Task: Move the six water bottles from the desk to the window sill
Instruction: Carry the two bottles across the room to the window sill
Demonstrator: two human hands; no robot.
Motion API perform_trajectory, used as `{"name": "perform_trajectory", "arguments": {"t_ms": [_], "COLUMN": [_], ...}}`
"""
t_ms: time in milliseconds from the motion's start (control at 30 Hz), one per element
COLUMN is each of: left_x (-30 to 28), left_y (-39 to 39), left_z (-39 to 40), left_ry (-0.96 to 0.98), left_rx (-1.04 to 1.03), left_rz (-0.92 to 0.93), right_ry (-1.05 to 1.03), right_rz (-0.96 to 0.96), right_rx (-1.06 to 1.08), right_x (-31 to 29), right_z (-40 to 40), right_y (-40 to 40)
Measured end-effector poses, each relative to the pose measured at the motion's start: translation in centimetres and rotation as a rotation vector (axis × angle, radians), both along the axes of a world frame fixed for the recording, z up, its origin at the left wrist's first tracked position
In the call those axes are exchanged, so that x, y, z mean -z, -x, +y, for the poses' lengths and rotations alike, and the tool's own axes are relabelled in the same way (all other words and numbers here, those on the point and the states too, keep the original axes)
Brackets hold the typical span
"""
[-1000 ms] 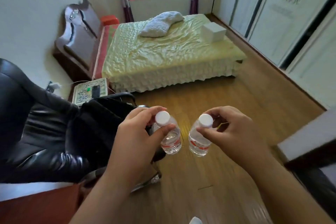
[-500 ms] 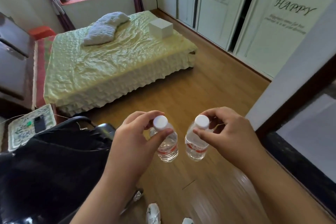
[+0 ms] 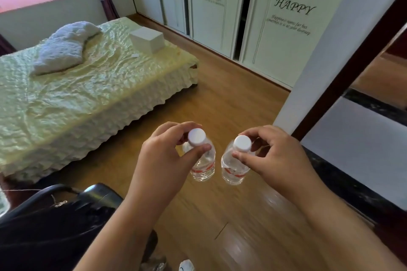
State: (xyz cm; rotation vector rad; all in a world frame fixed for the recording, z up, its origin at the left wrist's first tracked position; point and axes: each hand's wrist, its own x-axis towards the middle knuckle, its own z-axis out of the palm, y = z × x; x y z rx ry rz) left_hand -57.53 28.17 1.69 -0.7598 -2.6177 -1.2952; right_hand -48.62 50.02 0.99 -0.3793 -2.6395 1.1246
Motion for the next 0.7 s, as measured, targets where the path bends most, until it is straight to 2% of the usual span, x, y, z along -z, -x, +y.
{"name": "perform_trajectory", "arguments": {"t_ms": [400, 700], "left_x": [1.2, 1.9], "left_y": [6.9, 11.2], "left_z": [-1.9, 1.2], "left_ry": [-0.014, 0.081], "left_rx": [0.065, 0.077], "left_rz": [-0.020, -0.003], "right_ry": [0.061, 0.134], "right_rz": [0.036, 0.045], "right_rx": [0.139, 0.150], "right_x": [1.2, 2.8], "right_z": [-2.6, 0.4], "right_y": [5.0, 9.1]}}
